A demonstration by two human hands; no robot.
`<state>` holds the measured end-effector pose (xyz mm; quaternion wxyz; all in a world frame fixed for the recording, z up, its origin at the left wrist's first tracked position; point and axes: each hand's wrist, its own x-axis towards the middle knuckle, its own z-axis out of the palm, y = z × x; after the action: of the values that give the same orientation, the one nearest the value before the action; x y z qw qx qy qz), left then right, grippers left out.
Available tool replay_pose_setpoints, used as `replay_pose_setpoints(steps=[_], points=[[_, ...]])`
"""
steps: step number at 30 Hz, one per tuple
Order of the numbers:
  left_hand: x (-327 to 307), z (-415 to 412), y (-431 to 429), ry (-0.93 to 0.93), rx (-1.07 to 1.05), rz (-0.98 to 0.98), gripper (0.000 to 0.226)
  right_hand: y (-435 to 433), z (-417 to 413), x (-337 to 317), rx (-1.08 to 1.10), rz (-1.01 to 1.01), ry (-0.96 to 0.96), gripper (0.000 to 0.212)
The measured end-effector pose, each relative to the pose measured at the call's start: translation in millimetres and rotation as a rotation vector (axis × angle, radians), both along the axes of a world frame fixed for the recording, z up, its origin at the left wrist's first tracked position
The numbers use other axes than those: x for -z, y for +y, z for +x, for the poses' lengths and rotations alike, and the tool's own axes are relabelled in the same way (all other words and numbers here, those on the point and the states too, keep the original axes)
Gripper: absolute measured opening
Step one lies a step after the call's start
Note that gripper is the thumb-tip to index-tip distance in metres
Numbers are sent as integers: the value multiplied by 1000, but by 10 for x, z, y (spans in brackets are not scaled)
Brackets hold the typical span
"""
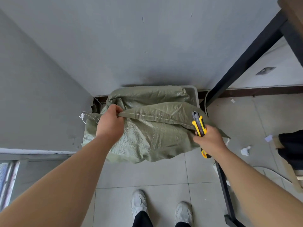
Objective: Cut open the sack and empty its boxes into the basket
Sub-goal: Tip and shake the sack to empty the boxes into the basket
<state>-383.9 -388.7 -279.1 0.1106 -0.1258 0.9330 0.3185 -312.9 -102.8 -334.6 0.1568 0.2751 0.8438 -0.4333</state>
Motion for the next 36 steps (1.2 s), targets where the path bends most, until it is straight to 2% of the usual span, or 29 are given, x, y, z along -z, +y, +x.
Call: replay_pose_setpoints(steps=[2, 4, 7, 13, 16, 17, 21, 24, 27, 30, 34, 36], points=[[12, -45, -52, 16, -7, -21, 17, 5, -97, 66, -64, 120, 11, 18], [25, -72, -105, 24, -23, -32, 17, -5, -211, 128, -100, 236, 30, 12], [50, -83, -152, 40, -22, -35, 16, -36, -380, 271, -101, 334, 44, 19], [57, -48, -217, 47, -65, -61, 17, -80, -484, 121, -11, 318, 147, 5], [-167, -66, -219, 88, -77, -238, 21, -21, -535, -260, 62, 279, 195, 9], [-278, -86, -207, 76, -96, -240, 22, 7, -560, -414, 82, 271, 206, 9], [-703, -190, -154, 7, -154, 40, 13, 78, -644, -1028, 125, 236, 217, 10], [-1036, -213, -144, -71, -223, 182, 15, 68, -673, -1433, 166, 199, 194, 10], [-1306, -226, -141, -107, -223, 220, 13, 48, -656, -1721, 147, 184, 136, 17], [-1523, -297, -118, -66, -255, 259, 10, 35, -671, -1900, 150, 176, 130, 10], [-1679, -327, -73, -69, -260, 272, 10, 58, -779, -2055, 162, 137, 138, 21], [-1750, -352, -28, -53, -311, 312, 14, 93, -872, -2148, 204, 98, 173, 14]])
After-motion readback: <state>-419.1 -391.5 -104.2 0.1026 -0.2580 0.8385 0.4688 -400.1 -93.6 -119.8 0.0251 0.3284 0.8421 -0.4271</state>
